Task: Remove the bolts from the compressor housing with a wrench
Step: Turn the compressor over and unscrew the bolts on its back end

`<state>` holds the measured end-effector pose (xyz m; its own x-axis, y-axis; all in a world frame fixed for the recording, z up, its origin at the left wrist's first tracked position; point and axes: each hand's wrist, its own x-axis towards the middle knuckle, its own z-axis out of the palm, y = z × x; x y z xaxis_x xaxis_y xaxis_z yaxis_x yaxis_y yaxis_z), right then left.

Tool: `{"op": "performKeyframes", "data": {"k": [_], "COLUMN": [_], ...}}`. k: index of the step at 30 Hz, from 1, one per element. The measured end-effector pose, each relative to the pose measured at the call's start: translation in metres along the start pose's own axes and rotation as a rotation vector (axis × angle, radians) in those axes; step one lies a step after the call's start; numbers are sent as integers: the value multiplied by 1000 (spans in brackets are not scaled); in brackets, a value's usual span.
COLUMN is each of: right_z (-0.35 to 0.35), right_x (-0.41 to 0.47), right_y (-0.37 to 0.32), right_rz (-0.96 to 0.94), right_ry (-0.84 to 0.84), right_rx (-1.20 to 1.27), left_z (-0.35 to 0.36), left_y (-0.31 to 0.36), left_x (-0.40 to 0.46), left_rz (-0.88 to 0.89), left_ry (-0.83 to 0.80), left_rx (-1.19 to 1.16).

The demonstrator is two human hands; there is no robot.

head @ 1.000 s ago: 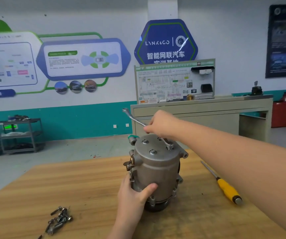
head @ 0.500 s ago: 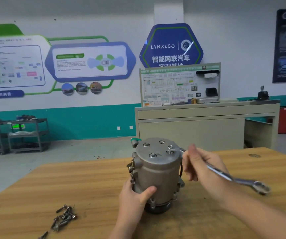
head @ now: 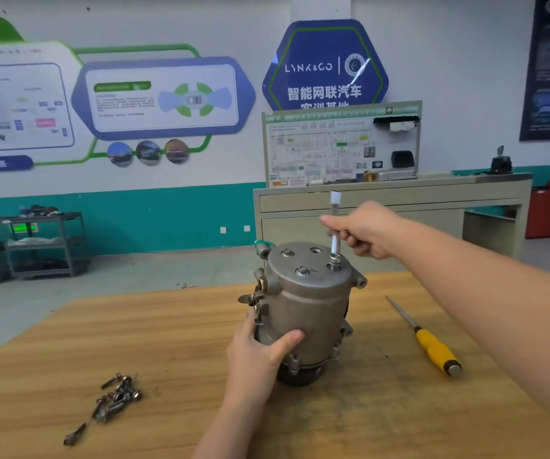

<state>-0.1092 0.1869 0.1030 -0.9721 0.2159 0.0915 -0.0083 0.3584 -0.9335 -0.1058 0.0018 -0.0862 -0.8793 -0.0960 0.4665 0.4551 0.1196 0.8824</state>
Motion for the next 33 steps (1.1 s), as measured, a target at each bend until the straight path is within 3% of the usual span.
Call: {"op": "performKeyframes", "data": {"k": [5,8,11,15,18,22,27,30,33], "right_z": [35,52,55,43,30,14,9,10,8], "right_x": [-9,-28,-51,-76,-89,-94,-83,-64,-37], "right_y": [-36,-31,-6,29,54,76,85,77,56], "right_rz": [-380,-557,-807,-971,-1004,-931,-612,-303,-65], "right_ry": [60,123,174,216,141,54,-11,-54,-34], "right_rx": [-784,-988,-915,-723,-354,35,475,809,827], "left_z": [2,-1,-2,-4,-7,-11,-11,-11,-11], "left_y": [3,3,3,-3,-6,-8,-8,-8,-9], "left_x": [0,-1,-2,-1,-1,0,0,1,2], "left_rz": [6,-1,2,-10,-16,-27,-21,-32,-31], "left_ry": [-21,-30,-26,-34,-35,-70,-47,-48,-37], "left_rx": [54,54,49,28,-16,-50,-49,-54,-46]}}
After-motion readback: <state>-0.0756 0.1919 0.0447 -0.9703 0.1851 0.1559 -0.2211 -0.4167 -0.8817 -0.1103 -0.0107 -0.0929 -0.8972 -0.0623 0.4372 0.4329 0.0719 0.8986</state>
